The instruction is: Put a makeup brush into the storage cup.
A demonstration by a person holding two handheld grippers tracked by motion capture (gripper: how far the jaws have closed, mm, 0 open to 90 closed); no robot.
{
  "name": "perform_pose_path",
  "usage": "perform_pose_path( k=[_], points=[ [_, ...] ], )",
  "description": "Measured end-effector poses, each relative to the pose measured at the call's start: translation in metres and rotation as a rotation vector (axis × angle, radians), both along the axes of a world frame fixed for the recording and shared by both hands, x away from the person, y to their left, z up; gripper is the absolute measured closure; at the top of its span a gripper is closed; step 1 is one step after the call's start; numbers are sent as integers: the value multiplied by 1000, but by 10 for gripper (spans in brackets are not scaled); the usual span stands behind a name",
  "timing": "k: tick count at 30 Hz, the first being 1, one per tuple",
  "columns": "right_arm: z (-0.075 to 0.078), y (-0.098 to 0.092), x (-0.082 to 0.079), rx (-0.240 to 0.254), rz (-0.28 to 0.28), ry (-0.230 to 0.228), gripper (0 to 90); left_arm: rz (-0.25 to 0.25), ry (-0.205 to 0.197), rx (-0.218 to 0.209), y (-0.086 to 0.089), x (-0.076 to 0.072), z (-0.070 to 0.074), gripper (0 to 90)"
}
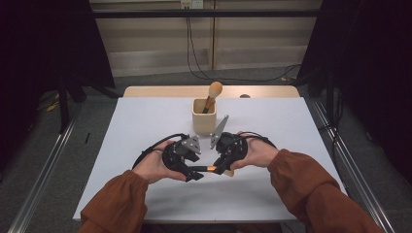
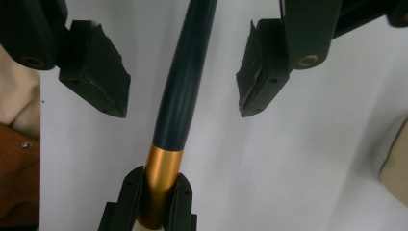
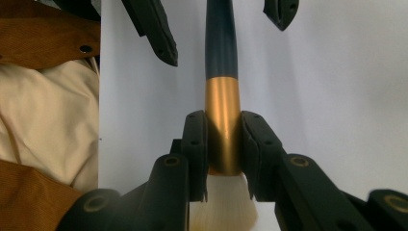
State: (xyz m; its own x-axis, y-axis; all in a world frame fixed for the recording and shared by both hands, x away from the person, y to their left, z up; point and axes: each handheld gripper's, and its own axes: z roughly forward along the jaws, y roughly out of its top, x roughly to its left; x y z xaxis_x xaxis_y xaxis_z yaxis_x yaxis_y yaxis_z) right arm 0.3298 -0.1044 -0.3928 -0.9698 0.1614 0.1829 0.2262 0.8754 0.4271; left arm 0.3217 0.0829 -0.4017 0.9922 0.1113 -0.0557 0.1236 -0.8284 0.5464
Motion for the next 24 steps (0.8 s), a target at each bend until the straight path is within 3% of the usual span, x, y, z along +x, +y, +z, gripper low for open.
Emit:
perform_pose_path(
  k=[5,6,11,14,19,24],
  points=[
    [-1,2,0,16,14,-4,739,-19,10,11,-3,-1,-3,438],
    [-1,3,0,18,11,0,739,-10,-6,12,-4,-2,-4,453],
    [-3,3,1,19,25,-11,739,-33,-9,21,-5,-3,-6,521],
    [-4,3,1,15,16,-6,739,-25,-17,14,-5,-1,-6,544],
    [-5,7,0,9,19,0,739,-29,13,9,-6,-1,-6,573],
    [-6,7,1,16,25,-1,739,-43,-3,6,-5,-2,-9,631]
  ],
)
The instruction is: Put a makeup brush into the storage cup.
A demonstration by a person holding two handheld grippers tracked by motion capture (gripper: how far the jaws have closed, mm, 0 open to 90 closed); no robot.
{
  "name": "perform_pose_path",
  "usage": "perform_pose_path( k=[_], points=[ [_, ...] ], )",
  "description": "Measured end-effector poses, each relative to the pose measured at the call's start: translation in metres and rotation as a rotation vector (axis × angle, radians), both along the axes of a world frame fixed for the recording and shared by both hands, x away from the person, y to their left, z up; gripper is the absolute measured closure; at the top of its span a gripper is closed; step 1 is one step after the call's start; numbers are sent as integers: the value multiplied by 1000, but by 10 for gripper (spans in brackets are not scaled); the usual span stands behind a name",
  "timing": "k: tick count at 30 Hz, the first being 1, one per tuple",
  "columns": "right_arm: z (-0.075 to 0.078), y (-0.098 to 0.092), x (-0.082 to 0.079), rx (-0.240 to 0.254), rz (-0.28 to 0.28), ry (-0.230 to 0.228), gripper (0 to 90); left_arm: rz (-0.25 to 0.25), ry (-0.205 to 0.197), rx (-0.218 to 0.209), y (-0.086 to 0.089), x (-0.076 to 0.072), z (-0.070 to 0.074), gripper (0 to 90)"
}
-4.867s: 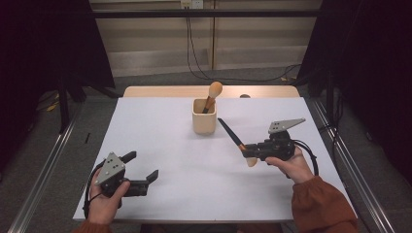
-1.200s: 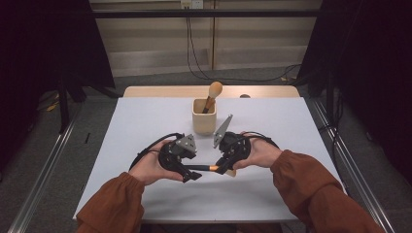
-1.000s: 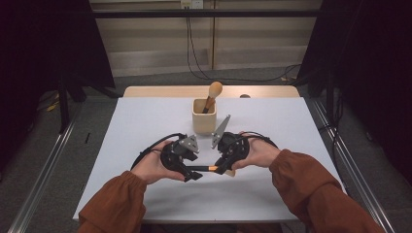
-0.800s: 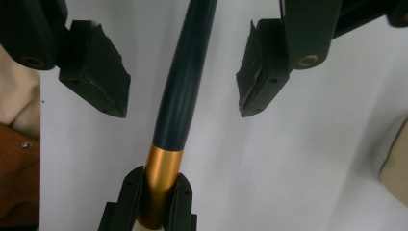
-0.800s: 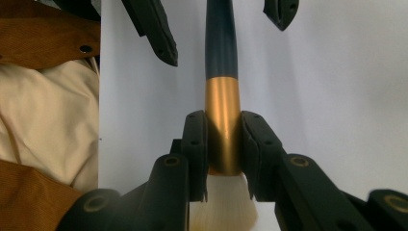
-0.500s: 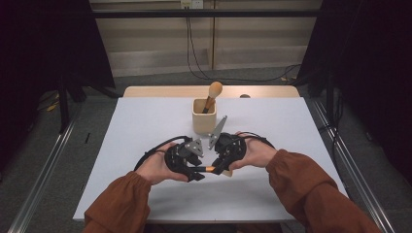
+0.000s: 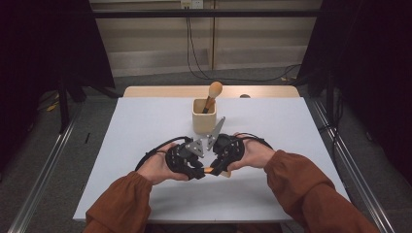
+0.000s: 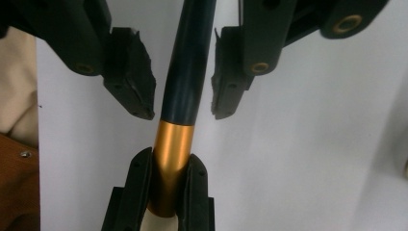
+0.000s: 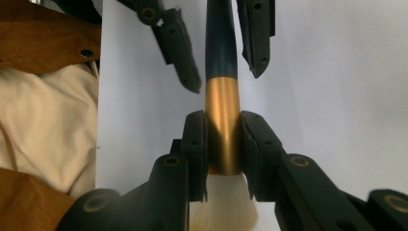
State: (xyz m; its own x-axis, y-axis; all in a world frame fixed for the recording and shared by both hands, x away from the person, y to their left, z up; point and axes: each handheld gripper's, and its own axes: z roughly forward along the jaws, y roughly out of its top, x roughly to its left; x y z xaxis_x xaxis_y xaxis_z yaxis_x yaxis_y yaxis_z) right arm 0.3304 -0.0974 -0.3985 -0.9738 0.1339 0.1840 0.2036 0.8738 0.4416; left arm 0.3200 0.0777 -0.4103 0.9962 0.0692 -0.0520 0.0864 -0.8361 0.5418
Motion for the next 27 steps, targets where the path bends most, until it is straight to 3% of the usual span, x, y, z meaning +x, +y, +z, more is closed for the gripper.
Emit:
perform_pose_path(
  k=[2,12,15,24,27],
  points=[
    [0,1,-2,4,-17,3,739,-3,1,2,0,-1,-1,637],
    [-2,4,-3,6,2,9,740,-9,5,1,-3,-3,-7,706],
    [-2,4,-3,1,-2,13,740,-24,26,7,-3,-2,-7,713],
    [-2,0,1,7,-6,6,731,-19,6,-11,-7,-2,-12,736],
    [-2,-1,2,1,-34,12,725,-20,10,-7,-8,-1,-14,743]
  ],
)
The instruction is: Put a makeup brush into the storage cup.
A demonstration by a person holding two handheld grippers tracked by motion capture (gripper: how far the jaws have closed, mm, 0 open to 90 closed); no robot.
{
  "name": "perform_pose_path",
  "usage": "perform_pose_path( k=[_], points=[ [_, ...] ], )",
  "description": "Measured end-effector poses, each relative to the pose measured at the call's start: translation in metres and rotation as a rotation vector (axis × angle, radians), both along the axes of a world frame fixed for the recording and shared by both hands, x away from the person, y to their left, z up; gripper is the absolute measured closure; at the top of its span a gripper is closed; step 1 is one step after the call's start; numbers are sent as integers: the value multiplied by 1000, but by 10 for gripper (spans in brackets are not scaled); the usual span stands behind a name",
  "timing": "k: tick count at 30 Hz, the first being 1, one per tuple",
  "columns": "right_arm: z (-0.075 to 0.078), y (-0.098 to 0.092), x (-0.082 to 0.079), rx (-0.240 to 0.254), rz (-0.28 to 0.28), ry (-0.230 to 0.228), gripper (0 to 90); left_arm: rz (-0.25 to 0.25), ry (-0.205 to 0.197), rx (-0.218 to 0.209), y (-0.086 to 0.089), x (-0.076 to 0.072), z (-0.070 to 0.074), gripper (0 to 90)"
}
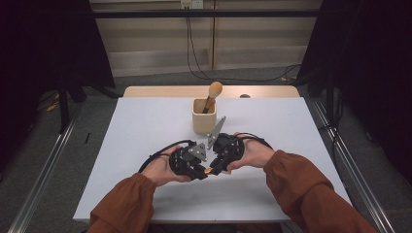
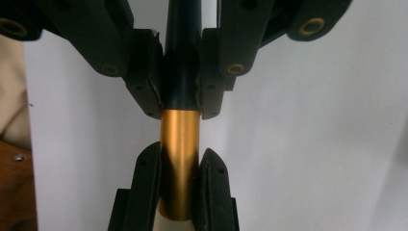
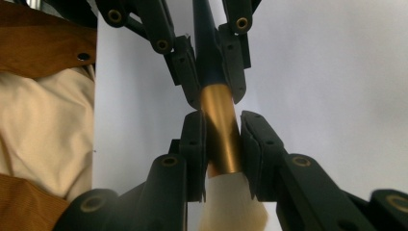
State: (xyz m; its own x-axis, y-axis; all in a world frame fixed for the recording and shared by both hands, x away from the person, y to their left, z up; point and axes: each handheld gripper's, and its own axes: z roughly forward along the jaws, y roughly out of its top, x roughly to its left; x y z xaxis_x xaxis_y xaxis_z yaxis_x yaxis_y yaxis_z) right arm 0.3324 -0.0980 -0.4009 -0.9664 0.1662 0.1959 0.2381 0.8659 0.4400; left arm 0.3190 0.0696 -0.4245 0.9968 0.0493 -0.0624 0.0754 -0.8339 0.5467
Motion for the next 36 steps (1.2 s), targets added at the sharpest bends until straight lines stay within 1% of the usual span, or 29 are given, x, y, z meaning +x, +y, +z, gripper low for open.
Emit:
perform_pose_path(
  k=[1,2,3,5,6,7,9,10,11,12,13,14,15,16,18,20,21,27,28,30,31,33,36],
  points=[
    [0,0,0,3,-1,-2,724,11,-4,-6,0,0,-1,743],
    [-1,-1,1,6,3,-3,720,8,4,-10,1,1,0,743],
    [0,-1,2,4,-7,-3,717,4,16,-10,1,2,0,743],
    [1,-2,2,15,-5,-4,714,13,11,-20,2,2,1,744],
    [1,-2,3,17,-7,3,687,14,15,-18,2,3,2,744],
    [2,-2,2,23,-17,9,656,25,6,-21,3,2,2,745],
    [2,-3,2,32,-10,5,616,37,5,-28,4,3,2,744],
    [3,-2,1,34,-17,11,581,38,15,-32,4,3,1,744],
    [2,-2,1,40,-12,13,562,36,27,-30,5,4,2,744],
    [2,-2,1,43,-23,13,543,49,28,-40,6,4,1,745],
    [1,-2,1,54,-15,5,524,57,26,-41,7,4,1,744],
    [1,-2,1,56,-20,11,509,55,35,-46,8,5,1,744],
    [1,-2,2,61,-23,10,491,65,41,-53,8,4,0,745],
    [0,-2,2,67,-20,3,466,61,41,-50,9,5,1,744],
    [-1,-2,3,66,-32,-3,416,72,42,-55,10,5,1,744],
    [-1,-2,3,72,-33,-8,394,75,49,-62,11,6,2,744],
    [0,-2,3,74,-45,-15,361,81,50,-67,11,6,2,744],
    [2,-7,4,94,-85,-30,264,93,55,-75,12,7,2,744],
    [2,-8,4,90,-101,-35,257,97,55,-78,12,7,2,744],
    [0,-9,4,93,-99,-38,246,95,58,-81,14,8,2,744],
    [0,-10,4,93,-104,-40,230,101,62,-86,14,8,2,744],
    [-1,-12,4,101,-126,-42,196,103,63,-86,16,8,3,744],
    [0,-15,5,119,-140,-51,165,110,60,-88,18,10,4,744]
  ],
)
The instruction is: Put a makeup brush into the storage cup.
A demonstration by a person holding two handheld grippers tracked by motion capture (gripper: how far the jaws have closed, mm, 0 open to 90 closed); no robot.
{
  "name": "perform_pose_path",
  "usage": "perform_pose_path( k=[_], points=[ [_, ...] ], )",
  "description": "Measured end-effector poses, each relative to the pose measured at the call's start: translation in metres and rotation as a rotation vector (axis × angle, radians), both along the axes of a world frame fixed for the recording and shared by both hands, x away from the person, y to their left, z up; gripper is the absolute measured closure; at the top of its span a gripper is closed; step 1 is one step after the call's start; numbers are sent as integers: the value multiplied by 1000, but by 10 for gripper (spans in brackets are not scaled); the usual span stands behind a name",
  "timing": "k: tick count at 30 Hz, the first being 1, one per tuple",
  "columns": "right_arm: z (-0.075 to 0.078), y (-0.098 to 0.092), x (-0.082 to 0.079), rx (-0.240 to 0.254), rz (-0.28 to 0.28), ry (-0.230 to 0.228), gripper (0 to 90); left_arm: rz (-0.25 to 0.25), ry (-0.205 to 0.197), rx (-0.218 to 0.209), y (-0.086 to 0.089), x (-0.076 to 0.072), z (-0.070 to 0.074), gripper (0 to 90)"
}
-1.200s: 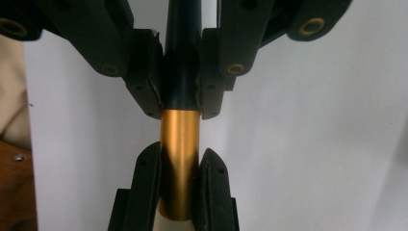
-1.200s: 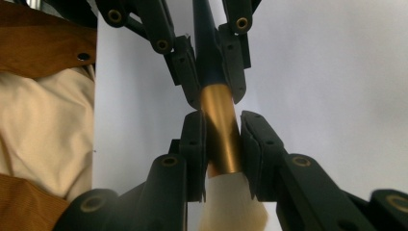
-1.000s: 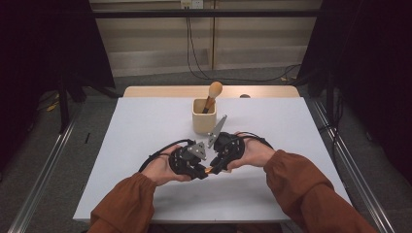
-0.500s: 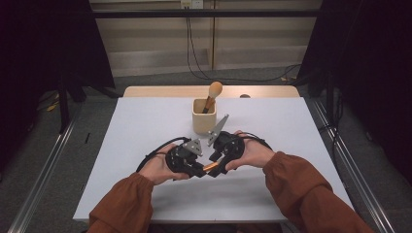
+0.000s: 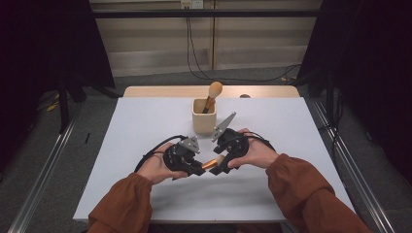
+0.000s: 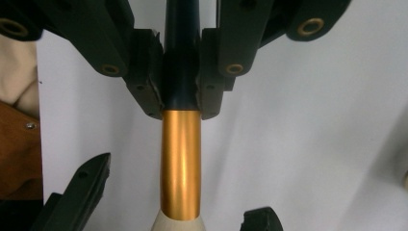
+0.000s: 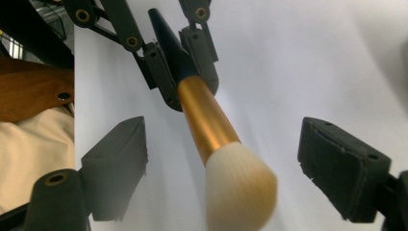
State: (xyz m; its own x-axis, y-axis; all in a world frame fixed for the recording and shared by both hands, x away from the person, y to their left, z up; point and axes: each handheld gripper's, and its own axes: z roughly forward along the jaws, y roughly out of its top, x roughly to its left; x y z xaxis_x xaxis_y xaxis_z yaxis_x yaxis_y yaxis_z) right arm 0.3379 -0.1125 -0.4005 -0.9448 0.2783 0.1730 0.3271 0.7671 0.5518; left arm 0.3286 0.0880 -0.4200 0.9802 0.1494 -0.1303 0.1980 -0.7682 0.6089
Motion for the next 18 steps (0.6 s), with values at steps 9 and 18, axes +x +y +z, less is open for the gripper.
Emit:
perform_pose_path(
  k=[9,18],
  points=[
    [6,-11,0,43,-65,-50,82,44,19,-26,10,5,-1,744],
    [2,-24,0,76,-108,-42,28,84,31,-44,21,10,0,744]
  ],
)
